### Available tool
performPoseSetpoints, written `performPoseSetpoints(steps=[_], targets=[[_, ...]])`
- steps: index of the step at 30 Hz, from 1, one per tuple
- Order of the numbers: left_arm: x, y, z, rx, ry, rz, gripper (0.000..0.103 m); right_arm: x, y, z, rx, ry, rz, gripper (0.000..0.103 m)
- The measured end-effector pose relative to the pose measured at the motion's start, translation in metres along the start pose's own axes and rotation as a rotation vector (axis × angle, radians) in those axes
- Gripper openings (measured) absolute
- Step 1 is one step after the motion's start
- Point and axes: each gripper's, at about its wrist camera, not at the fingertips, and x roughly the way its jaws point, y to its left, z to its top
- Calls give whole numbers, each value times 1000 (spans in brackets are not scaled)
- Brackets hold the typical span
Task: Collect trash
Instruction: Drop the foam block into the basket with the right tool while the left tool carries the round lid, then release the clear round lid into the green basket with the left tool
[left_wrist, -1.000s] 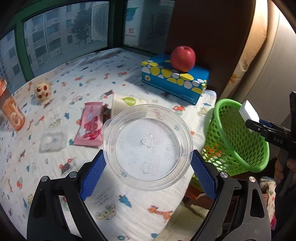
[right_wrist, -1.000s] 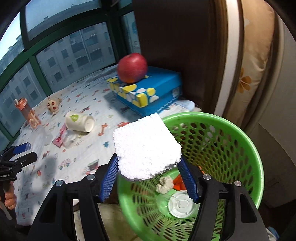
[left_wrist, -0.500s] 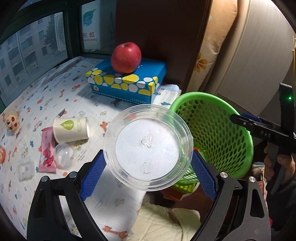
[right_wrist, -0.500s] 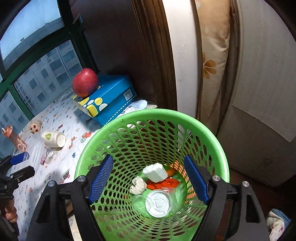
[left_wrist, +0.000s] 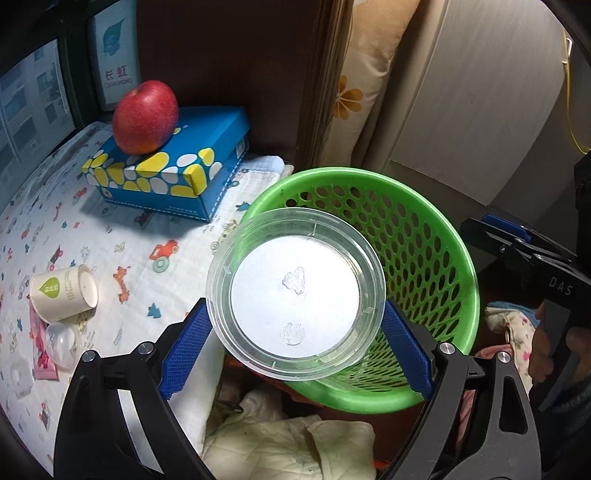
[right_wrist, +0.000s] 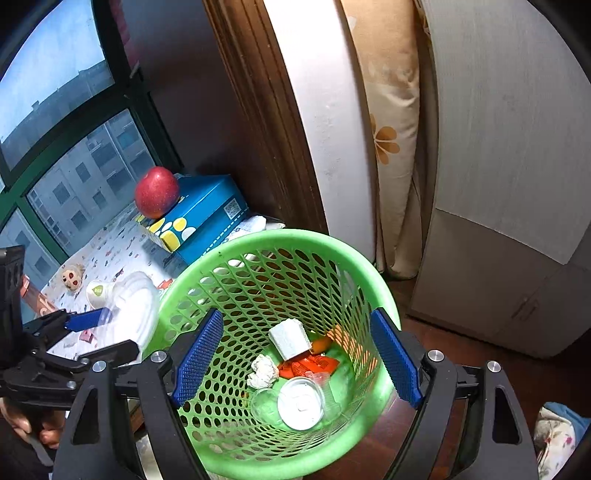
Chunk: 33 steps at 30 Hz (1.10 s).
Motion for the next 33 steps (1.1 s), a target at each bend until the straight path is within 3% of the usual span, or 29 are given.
performPoseSetpoints(steps=[10, 16, 24, 33], targets=[[32, -18, 4, 27, 64, -1, 90, -4, -19, -6, 41, 2, -3, 79], [39, -15, 8, -2, 63, -15, 94, -4, -26, -9, 56, 7, -3, 79], [22, 3, 2, -49, 30, 8, 94, -3, -19, -10, 51, 13, 9, 79], [-20, 42, -17, -117, -31, 87, 94, -4, 13, -7, 5, 6, 51, 80]])
